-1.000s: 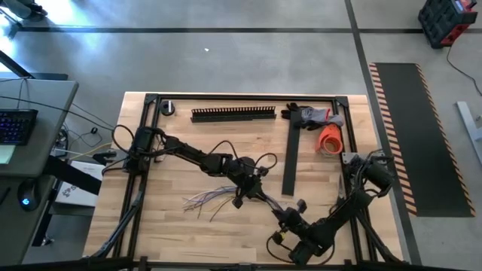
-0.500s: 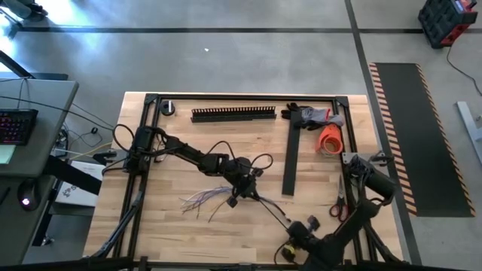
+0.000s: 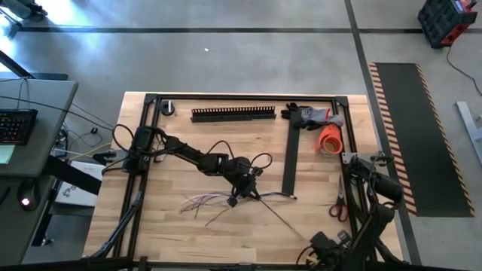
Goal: Ziptie cables
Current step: Wrap the cable wires using the black zip tie
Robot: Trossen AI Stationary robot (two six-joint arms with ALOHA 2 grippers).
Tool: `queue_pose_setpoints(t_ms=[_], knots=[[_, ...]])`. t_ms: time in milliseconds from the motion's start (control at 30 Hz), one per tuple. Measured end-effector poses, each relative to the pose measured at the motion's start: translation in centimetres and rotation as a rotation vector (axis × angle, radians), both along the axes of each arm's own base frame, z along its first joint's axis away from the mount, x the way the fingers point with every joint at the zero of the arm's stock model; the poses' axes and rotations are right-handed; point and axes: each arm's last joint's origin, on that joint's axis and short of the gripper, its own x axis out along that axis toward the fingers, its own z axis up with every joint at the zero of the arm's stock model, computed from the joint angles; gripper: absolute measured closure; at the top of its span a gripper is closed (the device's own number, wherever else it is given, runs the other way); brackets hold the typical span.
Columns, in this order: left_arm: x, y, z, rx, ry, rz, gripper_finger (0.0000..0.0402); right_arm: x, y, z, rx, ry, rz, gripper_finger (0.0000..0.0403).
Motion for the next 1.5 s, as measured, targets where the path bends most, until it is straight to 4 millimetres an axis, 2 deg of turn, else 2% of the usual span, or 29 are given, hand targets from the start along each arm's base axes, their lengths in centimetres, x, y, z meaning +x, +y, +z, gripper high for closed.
queue_pose_setpoints(t_ms=[100, 233, 333, 500, 567, 767, 900, 1033, 1267, 1500], knots=[[0.0, 0.0, 0.0, -0.001, -0.002, 0.000, 0.0401, -1.1, 0.5, 0.0, 0.011, 0.017, -0.043, 0.0361], [0.0, 0.0, 0.0, -0.001, -0.001, 0.000, 0.0401, -1.9, 0.9, 0.1, -0.061, -0.178, -0.057, 0.0329], [0.0, 0.0, 0.0, 0.000, -0.002, -0.001, 0.0401, -0.1, 0.0, 0.1, -0.129, -0.313, -0.024, 0.0300], [0.0, -0.3, 0.0, -0.004, 0.000, -0.004, 0.0401, 3.8, -2.2, 0.1, -0.344, -0.638, 0.079, 0.0256], [0.0, -0.3, 0.1, -0.005, -0.003, -0.005, 0.0401, 5.5, -3.3, -0.1, -0.409, -0.686, 0.109, 0.0240], [0.0, -0.3, 0.0, -0.013, 0.007, -0.001, 0.0401, 9.6, -6.0, -2.5, -0.459, -0.684, 0.208, 0.0203], [-0.1, -0.3, 0.0, -0.019, 0.020, 0.005, 0.0401, 10.9, -7.4, -4.6, -0.506, -0.798, 0.231, 0.0197], [-0.1, -0.5, -0.1, -0.031, 0.030, 0.008, 0.0401, 11.7, -8.5, -6.0, -0.472, -0.770, 0.280, 0.0197], [-0.1, -0.7, 0.0, -0.042, 0.037, 0.008, 0.0401, 12.8, -8.4, -5.5, -0.385, -0.667, 0.393, 0.0209], [-0.1, -0.7, 0.0, -0.042, 0.036, 0.009, 0.0401, 13.7, -8.9, -4.4, -0.423, -0.609, 0.405, 0.0227]])
